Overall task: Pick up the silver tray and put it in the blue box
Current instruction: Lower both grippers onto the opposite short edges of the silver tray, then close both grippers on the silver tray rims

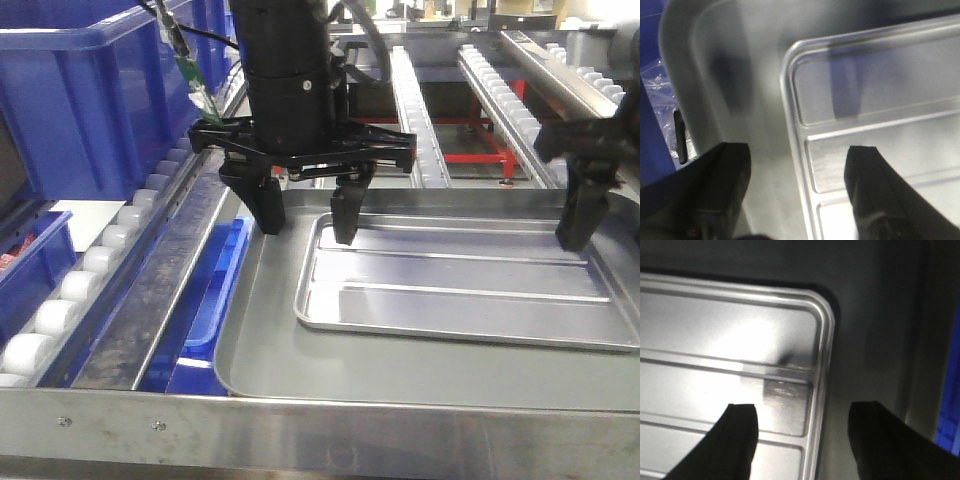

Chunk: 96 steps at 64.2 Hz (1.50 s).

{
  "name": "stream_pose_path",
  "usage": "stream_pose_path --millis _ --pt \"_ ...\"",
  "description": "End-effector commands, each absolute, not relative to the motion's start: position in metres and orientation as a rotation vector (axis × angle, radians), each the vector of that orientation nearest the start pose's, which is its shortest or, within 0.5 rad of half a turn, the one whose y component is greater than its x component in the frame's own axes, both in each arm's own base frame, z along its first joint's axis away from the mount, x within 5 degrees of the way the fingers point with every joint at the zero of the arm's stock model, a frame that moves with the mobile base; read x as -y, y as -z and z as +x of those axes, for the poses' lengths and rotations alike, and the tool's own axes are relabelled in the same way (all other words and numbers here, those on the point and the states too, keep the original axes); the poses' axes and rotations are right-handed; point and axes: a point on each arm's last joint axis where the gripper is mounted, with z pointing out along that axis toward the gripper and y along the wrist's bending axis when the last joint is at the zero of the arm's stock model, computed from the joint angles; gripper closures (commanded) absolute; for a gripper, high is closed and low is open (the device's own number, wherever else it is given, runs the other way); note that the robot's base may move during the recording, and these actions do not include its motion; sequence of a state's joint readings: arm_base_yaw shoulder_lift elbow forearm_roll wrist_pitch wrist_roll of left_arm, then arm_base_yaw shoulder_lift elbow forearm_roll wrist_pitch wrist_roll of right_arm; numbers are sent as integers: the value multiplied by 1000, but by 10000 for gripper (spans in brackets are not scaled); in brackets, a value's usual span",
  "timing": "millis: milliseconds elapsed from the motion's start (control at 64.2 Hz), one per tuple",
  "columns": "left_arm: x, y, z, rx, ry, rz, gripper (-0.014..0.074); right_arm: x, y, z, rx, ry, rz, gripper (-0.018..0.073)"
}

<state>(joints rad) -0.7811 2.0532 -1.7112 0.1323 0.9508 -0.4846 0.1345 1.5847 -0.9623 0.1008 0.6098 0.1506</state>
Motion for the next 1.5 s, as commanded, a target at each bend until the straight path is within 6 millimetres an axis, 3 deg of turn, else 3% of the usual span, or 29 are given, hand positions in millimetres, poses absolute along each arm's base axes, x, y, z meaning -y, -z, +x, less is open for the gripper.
stream_pose_path --millis 0,234,467,592,732,872,919,1028,1246,1480 --pt "308 -262 324 -2629 245 439 281 -45 -226 313 -2635 -188 114 62" --pt "313 -238 328 -2681 226 442 281 -46 -209 320 -2675 -179 118 62" --pt "315 -231 329 -2700 221 422 281 -46 -204 323 -2675 -172 98 67" --pt "315 -231 329 -2701 221 419 291 -46 -204 323 -2675 -172 95 168" --pt "314 -230 329 -2707 217 413 409 -46 -204 323 -2677 -172 95 342" --pt "314 -230 329 -2712 214 403 642 -46 -204 322 -2680 -171 95 508" --pt "314 -230 329 -2717 219 377 715 -46 -204 322 -2681 -171 95 508" --pt "313 -230 330 -2714 212 368 694 -46 -203 321 -2692 -170 95 503" --pt "307 -255 326 -2668 222 356 697 -46 -222 313 -2702 -176 84 503" --pt "281 -311 309 -2604 164 354 701 -49 -281 286 -2603 -208 42 503"
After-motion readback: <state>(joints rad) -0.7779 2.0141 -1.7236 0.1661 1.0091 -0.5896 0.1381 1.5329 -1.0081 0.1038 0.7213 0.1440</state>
